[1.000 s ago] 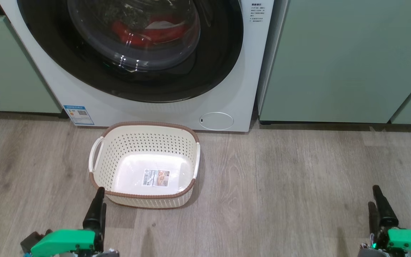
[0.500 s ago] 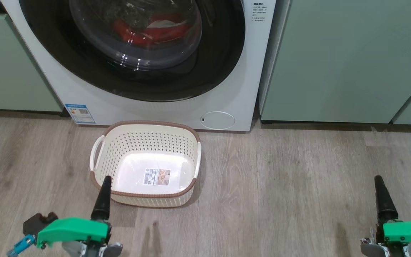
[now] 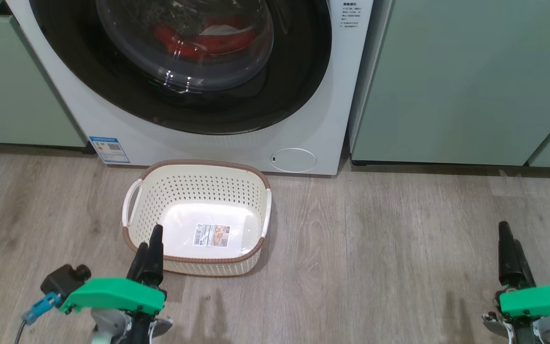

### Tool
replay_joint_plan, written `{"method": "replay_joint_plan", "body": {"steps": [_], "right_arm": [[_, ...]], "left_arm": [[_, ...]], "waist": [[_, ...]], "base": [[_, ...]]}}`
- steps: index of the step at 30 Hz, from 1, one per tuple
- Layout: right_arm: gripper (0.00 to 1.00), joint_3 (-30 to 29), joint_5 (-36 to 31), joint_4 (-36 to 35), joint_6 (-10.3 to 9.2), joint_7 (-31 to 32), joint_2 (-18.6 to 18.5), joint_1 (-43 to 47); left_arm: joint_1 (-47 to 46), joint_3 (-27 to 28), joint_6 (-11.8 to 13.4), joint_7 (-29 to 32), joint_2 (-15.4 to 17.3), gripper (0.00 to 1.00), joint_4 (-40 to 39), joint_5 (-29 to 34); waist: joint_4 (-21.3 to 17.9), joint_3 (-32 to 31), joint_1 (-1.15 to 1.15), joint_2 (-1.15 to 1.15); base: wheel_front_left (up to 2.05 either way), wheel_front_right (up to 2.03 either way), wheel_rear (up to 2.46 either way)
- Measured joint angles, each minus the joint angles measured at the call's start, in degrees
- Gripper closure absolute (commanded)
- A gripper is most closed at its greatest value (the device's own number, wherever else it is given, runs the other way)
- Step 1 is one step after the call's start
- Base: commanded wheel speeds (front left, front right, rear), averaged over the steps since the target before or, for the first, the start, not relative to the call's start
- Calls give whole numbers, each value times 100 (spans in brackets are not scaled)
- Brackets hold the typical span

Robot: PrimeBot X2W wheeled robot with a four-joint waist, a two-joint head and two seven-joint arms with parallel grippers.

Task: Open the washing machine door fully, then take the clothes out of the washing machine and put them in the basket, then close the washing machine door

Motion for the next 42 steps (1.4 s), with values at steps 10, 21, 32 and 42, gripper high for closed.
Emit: {"method": "replay_joint_plan", "body": {"steps": [10,21,32,42], "right_arm": [[0,62,-1048,-205,0,-166,0,-4],[0,133,-2163,-421,0,-360,0,-31],[0,130,-3031,-519,0,-516,-1,-84],[0,126,-3680,-577,0,-714,-1,-114]], "left_arm": [[-97,-97,207,-167,8,0,-69,816],[-211,-289,411,-357,33,0,-167,1679],[-287,-422,560,-538,54,0,-298,2440],[-365,-533,654,-704,59,0,-370,3125]], "waist": [[22,7,0,0],[57,1,0,0],[95,-5,0,0],[96,5,0,0]], "base": [[0,0,0],[0,0,0],[0,0,0],[0,0,0]]}}
